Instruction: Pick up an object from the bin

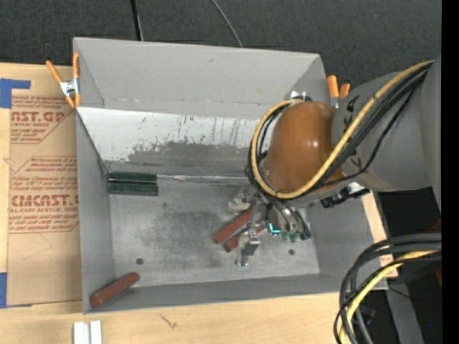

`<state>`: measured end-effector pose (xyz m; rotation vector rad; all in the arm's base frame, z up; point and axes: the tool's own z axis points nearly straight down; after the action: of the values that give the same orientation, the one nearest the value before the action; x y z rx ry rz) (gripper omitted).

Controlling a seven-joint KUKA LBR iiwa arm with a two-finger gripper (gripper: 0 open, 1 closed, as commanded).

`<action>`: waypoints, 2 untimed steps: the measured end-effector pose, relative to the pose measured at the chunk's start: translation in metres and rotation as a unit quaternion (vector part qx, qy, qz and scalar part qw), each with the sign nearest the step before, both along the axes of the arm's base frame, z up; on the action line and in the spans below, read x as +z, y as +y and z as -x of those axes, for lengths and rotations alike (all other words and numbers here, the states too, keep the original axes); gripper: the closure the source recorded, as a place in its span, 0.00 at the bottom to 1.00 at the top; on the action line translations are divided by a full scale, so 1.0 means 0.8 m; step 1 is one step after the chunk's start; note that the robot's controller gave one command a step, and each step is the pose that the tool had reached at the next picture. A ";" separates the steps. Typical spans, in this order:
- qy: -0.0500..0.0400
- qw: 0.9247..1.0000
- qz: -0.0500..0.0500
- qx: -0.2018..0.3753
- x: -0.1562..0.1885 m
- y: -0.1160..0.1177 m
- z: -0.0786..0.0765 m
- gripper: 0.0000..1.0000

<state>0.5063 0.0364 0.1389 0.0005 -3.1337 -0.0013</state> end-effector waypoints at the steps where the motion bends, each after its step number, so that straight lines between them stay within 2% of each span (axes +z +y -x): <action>1: -0.001 1.000 0.000 0.000 0.003 0.000 -0.001 0.00; 2: -0.004 0.999 0.000 0.053 0.000 0.002 -0.006 0.00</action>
Offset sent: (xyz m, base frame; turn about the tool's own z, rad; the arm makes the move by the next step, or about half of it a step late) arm 0.0098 0.0047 -0.0141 -0.3625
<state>0.5107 0.0381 0.1386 0.1660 -3.1382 0.0005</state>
